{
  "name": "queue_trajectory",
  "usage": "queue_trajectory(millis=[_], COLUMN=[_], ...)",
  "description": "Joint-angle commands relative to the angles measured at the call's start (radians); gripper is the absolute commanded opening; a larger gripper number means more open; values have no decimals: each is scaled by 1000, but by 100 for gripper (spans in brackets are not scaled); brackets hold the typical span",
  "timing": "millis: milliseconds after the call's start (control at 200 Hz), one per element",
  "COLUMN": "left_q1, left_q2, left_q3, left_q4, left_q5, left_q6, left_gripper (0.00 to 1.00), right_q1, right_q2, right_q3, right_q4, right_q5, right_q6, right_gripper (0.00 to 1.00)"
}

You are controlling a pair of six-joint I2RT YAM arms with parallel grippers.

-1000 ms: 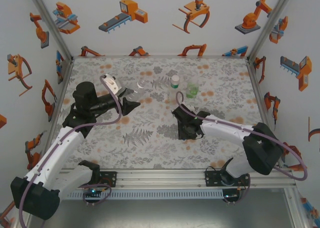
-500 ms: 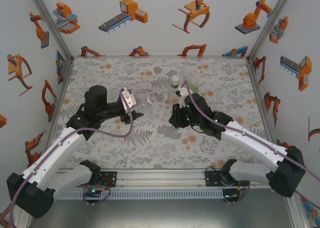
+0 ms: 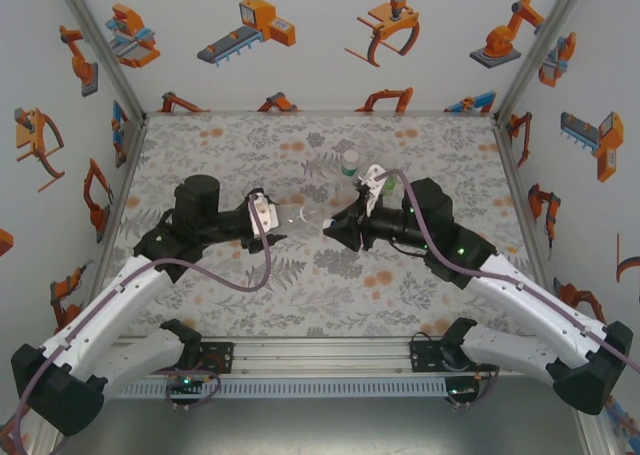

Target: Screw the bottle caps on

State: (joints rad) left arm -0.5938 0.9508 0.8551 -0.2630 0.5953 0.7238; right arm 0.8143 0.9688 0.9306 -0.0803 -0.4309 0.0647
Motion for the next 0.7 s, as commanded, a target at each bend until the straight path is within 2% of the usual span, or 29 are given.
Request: queue_trajectory(millis=[0,95,310,696], left_q1=[-11,-15,-30,-47], left_q2=[-26,-28,-18,-18], left_q3=[-9,-7,10,15], left_q4=[-14,-24,-68,-82], left_q5=[62,79,95,92], left_q6=[61,71,101,107], left_gripper=[0,0,0,0], right_q1=[2,2,2,3], right_q2=[-45,-64,-38,38], right_q3=[-5,-18,45,106], right_q4=[79,104,38,1], right_q5=[-179,-201,-185,-233], right_q6=[-205,-289,-404,-438], right_gripper=[9,6,6,6])
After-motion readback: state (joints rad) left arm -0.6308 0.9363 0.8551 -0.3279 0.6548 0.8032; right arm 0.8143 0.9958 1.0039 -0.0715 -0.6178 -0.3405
